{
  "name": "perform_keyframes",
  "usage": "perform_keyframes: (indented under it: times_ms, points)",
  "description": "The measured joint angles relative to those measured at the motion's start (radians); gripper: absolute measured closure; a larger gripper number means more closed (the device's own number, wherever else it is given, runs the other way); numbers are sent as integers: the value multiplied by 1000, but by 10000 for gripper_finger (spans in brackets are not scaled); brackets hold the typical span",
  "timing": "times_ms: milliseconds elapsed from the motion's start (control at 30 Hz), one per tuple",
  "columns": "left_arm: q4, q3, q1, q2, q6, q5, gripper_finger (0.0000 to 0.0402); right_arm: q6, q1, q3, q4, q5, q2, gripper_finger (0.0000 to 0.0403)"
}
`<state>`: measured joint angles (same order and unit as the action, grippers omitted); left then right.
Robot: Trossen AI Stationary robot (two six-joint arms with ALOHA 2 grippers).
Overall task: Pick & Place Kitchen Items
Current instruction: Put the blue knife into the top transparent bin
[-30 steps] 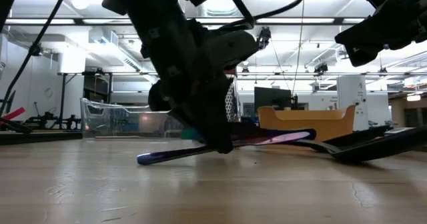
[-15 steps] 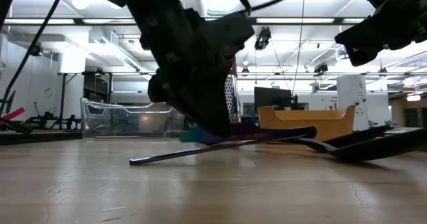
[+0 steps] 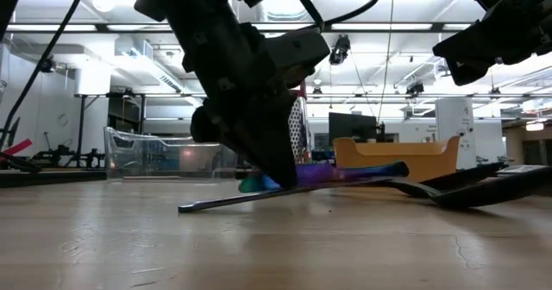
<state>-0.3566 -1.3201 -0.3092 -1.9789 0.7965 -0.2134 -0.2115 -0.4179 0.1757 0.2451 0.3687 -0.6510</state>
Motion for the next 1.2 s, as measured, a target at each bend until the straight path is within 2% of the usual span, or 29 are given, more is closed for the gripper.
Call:
perform_keyframes:
  times_ms: [67, 367, 533, 733, 900, 1033, 1200]
  points:
    - [10, 1, 0, 0, -13, 6, 393, 0, 0, 0, 0, 0, 0, 394]
    - [10, -29, -3, 18, -55, 9, 397, 2, 0, 0, -1, 0, 0, 394]
    - [-52, -31, -2, 58, -61, -49, 399, 2, -1, 0, -1, 0, 0, 394]
    - [-285, -27, -9, 171, -3, -232, 400, 2, -1, 0, -1, 0, -1, 394]
    - [-548, 23, -12, 301, 122, -352, 400, 0, -1, 0, -1, 0, -1, 394]
    - [-732, 83, 5, 412, 204, -374, 400, -3, -1, 0, 0, 0, -1, 394]
    - [-882, 159, 83, 532, 177, -388, 399, 3, 0, 0, 3, 0, 0, 394]
